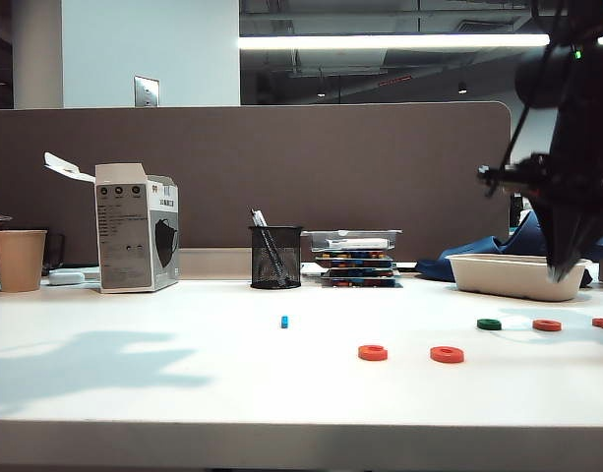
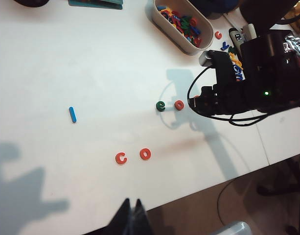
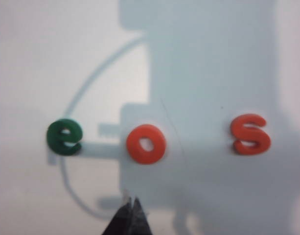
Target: Select the appropriate letters from the row of letter magnets placed on the table to arrange into the word "cool".
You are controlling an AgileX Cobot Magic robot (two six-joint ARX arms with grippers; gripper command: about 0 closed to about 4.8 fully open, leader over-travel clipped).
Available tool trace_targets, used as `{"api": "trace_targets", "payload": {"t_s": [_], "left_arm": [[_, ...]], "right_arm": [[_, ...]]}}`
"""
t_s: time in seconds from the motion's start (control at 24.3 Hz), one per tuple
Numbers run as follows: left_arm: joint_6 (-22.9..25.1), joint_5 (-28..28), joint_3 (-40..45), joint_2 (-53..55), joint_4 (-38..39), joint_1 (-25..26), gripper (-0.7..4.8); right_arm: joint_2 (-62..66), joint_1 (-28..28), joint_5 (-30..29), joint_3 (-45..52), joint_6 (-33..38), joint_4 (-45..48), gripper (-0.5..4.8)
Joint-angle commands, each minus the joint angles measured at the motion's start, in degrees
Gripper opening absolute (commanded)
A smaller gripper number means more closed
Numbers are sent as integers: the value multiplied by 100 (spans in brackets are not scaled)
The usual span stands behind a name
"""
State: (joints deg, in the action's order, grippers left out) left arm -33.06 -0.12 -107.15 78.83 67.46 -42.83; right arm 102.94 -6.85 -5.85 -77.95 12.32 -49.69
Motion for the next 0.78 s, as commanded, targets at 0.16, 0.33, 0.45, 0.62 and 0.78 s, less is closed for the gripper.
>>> {"api": "trace_targets", "payload": {"t_s": [0.16,0.33,0.45,0.62,0.78], "left_arm": [[7,-11,-17,-15,-76,2,-5],[9,-15,-17,-15,-72,2,-4],[7,-11,-17,-13,-74,2,-4],[7,-11,-17,-13,-72,2,-4],[9,-11,-17,-13,-72,2,-4]], "right_arm": [[289,151,-70,-9,-201,297,-6],[411,155,-223,-13,-205,501,-6],[501,155,-243,-13,-205,579,-6],[599,157,-286,-15,-205,658,-6],[699,157,-295,-20,-205,693,-6]]}}
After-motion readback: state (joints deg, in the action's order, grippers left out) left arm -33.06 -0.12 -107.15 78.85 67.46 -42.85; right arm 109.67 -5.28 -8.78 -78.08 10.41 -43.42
